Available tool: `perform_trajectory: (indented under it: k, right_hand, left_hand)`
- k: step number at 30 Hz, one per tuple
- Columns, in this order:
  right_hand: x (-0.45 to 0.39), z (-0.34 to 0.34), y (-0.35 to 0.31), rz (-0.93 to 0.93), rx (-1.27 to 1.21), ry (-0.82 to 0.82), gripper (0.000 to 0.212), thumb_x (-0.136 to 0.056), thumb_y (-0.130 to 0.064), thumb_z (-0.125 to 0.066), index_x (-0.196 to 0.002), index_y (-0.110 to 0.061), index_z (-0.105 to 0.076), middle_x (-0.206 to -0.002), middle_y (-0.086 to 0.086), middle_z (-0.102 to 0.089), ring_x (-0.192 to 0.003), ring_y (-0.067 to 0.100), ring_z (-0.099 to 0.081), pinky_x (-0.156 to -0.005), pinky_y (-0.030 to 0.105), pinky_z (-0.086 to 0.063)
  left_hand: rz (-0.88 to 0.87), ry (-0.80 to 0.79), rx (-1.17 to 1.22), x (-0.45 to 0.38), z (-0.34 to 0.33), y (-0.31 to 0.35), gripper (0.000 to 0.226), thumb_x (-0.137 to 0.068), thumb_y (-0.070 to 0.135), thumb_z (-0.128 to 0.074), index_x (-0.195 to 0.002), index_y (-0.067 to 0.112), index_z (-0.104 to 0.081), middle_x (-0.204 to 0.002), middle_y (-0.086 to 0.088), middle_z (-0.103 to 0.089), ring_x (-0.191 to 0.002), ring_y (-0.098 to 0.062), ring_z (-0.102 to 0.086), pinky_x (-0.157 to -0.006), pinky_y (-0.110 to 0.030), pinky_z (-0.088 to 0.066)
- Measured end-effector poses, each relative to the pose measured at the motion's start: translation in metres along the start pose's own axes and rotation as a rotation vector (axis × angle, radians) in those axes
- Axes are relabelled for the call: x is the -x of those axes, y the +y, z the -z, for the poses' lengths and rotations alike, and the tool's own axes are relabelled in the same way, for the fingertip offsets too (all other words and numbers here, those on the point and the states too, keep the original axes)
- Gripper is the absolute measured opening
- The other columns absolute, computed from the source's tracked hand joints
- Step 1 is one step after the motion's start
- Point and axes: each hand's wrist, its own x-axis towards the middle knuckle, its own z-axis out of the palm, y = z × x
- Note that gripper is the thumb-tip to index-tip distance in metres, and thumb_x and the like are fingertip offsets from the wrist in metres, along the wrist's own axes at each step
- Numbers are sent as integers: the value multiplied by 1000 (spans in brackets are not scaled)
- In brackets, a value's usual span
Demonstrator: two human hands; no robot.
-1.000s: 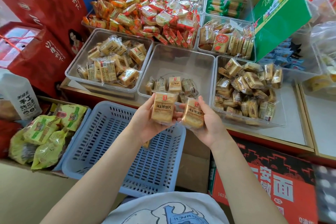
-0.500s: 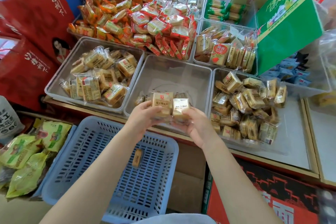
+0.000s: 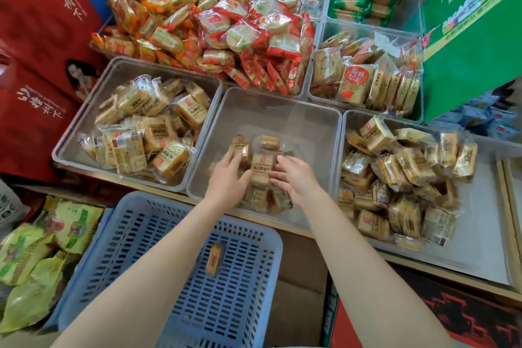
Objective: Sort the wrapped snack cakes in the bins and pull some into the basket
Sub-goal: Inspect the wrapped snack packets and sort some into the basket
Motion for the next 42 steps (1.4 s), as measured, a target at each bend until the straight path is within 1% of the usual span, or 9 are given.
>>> perform_trajectory:
  k: [4, 7, 12, 16, 20, 24, 28, 34, 42]
  right_hand:
    - [9, 14, -1, 37, 55, 17, 45, -106, -16, -53, -148, -3, -42, -117, 12, -64, -100, 26, -70, -81, 32, -60]
    - [32, 42, -9, 179, 51, 56, 26, -105, -14, -54, -130, -6, -58, -114, 12, -68, -93, 23, -73, -84, 35, -61]
    - [59, 126, -9, 324, 44, 333, 10, -101, -12, -59, -106, -15, -67, -101, 5, -72, -91, 19, -72, -84, 35, -61]
    - [58, 187, 7, 253, 132, 469, 11, -99, -21, -62, -108, -21, -67, -111, 1, -70, -104, 16, -65, -72, 24, -50]
    - [46, 215, 22, 187, 134, 416, 28, -100, -25, -63, -127, -16, -65, -124, -1, -67, -116, 15, -62, -86, 24, -51]
    - [35, 214, 17, 182, 185, 337, 37, -102, -26, -61, -137, -14, -59, -123, -4, -63, -100, 8, -61, -64, 15, -48]
    - [19, 200, 7, 146, 137, 246, 42, -102, -23, -59, -140, -5, -55, -105, 5, -70, -78, 16, -71, -62, 25, -59]
    - [-7, 178, -3, 65, -75, 242, 56, -100, -31, -64, -147, -11, -39, -119, 14, -67, -83, 24, -77, -74, 37, -65]
    - [-23, 156, -2, 96, -95, 389, 45, -102, -30, -61, -140, -22, -38, -119, 11, -64, -65, 20, -76, -65, 34, -64]
  left_hand:
    - [-72, 56, -122, 8, -4, 2, 64, -107, 47, -41, -161, 17, -27, -171, -4, -15, -158, -23, -7, -126, -42, -12]
    - [-257, 130, -164, 26, -22, 19, 63, -107, 44, -44, -161, 15, -30, -170, -4, -19, -159, -21, -7, -126, -41, -9]
    - [-465, 9, -250, 49, -87, 73, 74, -102, 58, -27, -163, 17, -21, -171, 0, -12, -159, -16, -2, -129, -42, -9]
    - [-441, -50, -352, 56, -133, 98, 80, -103, 62, -22, -164, 16, 0, -172, -1, 5, -159, -16, 5, -129, -39, -10]
    - [-399, 9, -440, 57, -148, 107, 95, -91, 72, -6, -164, 12, 1, -172, -6, 0, -159, -19, -4, -124, -40, -23]
    - [-378, 27, -478, 57, -151, 108, 99, -88, 77, -4, -164, 13, 3, -173, -4, -2, -159, -19, -7, -123, -39, -28]
    - [-295, 40, -402, 49, -150, 111, 99, -88, 82, -10, -164, 21, 5, -172, -1, -11, -158, -19, -14, -120, -46, -35]
    - [-293, 74, -347, 45, -150, 113, 91, -93, 80, -18, -164, 27, 4, -171, -1, -18, -156, -19, -19, -111, -46, -43]
    - [-295, 61, -331, 47, -146, 118, 93, -87, 81, -6, -163, 28, 6, -168, 1, -27, -154, -17, -21, -106, -36, -44]
